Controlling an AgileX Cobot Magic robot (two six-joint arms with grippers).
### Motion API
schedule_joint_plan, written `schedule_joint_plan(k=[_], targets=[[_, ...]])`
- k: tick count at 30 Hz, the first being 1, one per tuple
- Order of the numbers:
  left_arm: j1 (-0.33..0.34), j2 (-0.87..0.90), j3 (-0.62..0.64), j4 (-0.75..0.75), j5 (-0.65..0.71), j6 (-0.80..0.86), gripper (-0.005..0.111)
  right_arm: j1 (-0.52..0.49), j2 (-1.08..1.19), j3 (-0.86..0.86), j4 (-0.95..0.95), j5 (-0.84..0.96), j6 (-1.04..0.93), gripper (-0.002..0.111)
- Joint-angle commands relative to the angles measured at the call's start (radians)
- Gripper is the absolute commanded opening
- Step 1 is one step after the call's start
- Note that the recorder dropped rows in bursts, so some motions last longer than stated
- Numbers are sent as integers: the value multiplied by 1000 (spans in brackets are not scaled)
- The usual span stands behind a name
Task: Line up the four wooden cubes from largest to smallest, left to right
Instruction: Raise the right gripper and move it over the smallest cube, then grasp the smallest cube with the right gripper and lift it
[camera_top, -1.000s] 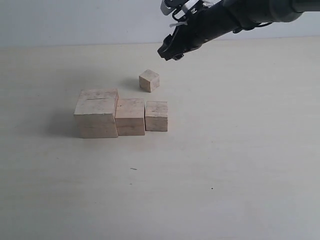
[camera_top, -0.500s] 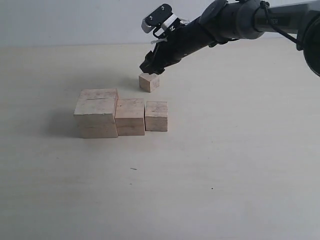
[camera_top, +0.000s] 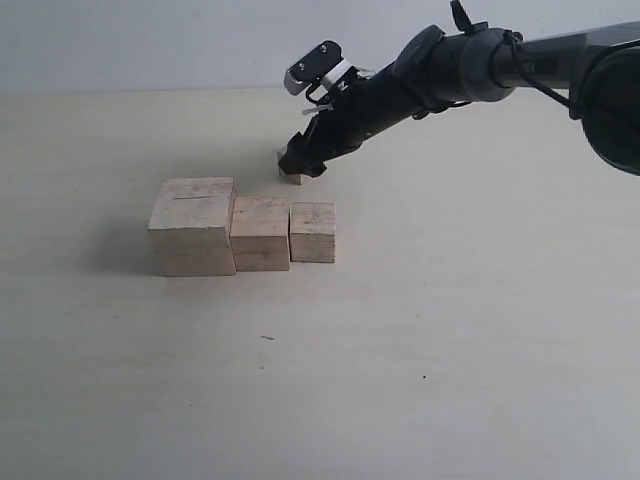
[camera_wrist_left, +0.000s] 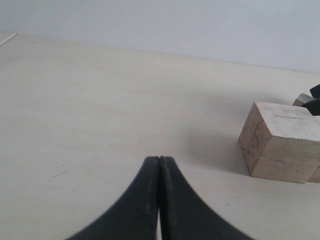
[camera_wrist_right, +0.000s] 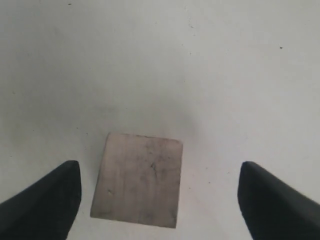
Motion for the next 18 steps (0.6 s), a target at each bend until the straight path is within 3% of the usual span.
schedule_joint_plan(k=[1, 4, 10, 18], targets=[[-6, -6, 3, -9, -11, 1, 0, 0, 1, -4, 2, -3, 0, 74], [-6, -6, 3, -9, -11, 1, 0, 0, 1, -4, 2, -3, 0, 57], [-6, -6, 3, -9, -11, 1, 0, 0, -44, -4, -97, 68, 63, 0], [-6, -6, 3, -9, -11, 1, 0, 0, -197, -4, -388, 197, 256, 0]])
